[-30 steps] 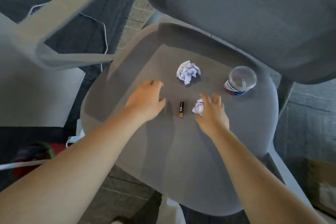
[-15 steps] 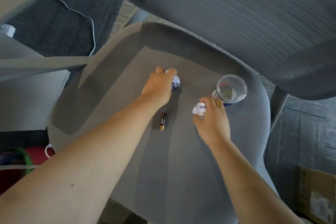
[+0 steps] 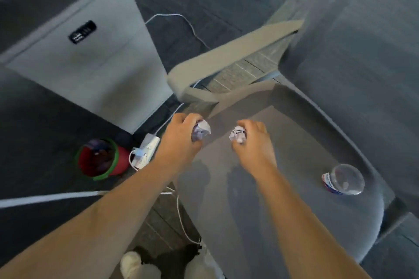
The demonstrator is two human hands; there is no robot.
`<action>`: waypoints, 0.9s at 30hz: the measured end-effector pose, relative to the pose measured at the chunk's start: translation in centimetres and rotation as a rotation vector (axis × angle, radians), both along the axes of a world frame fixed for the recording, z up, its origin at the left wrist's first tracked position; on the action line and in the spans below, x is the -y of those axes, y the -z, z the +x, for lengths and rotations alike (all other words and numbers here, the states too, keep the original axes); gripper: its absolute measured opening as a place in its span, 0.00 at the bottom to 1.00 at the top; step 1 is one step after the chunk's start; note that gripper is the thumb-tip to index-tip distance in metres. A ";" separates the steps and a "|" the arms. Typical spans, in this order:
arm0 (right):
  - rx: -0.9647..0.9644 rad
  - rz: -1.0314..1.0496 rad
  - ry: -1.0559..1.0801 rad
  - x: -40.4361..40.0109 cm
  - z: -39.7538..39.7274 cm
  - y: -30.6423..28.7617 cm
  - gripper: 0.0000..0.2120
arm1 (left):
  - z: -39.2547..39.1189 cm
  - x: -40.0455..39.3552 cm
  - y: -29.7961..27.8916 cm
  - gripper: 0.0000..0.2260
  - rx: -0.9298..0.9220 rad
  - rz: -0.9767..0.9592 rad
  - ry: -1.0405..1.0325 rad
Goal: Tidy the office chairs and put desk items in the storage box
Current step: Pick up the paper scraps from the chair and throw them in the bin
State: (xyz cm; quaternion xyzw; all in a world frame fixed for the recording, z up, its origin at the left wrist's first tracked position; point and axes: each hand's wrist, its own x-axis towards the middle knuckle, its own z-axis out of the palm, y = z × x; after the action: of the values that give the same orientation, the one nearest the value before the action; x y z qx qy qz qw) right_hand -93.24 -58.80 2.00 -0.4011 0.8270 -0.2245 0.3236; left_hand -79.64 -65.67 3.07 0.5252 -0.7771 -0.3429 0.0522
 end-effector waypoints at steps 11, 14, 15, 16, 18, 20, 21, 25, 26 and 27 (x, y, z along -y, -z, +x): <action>0.082 -0.020 -0.389 8.9 18.1 -1.5 0.20 | 21.9 3.0 -0.3 0.20 0.181 0.067 -0.473; 0.078 0.029 -0.434 10.2 22.7 0.1 0.22 | 26.7 3.8 1.2 0.20 0.238 0.124 -0.499; 0.084 0.054 -0.437 10.7 24.1 0.6 0.23 | 28.1 4.2 1.7 0.21 0.244 0.140 -0.510; 0.087 0.078 -0.436 11.1 25.5 1.1 0.23 | 29.4 4.7 2.3 0.21 0.246 0.154 -0.521; 0.088 0.119 -0.433 12.2 28.0 2.2 0.21 | 31.7 6.2 3.6 0.21 0.236 0.173 -0.535; 0.091 0.130 -0.450 13.2 30.1 3.2 0.20 | 33.5 7.8 5.0 0.22 0.225 0.200 -0.524; 0.089 0.126 -0.459 13.8 31.0 3.8 0.20 | 34.2 8.7 5.7 0.25 0.226 0.229 -0.511; 0.050 0.109 -0.499 15.7 34.3 5.9 0.19 | 36.5 10.9 7.9 0.31 0.253 0.364 -0.459; 0.035 0.111 -0.518 16.1 35.1 6.3 0.20 | 37.0 11.2 8.2 0.30 0.249 0.374 -0.435; 0.025 0.108 -0.536 16.5 35.9 6.7 0.20 | 37.6 11.2 8.4 0.28 0.246 0.375 -0.415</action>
State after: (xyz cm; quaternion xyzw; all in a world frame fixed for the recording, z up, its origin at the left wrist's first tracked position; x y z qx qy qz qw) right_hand -57.30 -75.29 -4.71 -0.5850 0.6982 -0.0912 0.4025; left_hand -42.05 -76.90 -5.33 0.7107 -0.5768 -0.3963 -0.0715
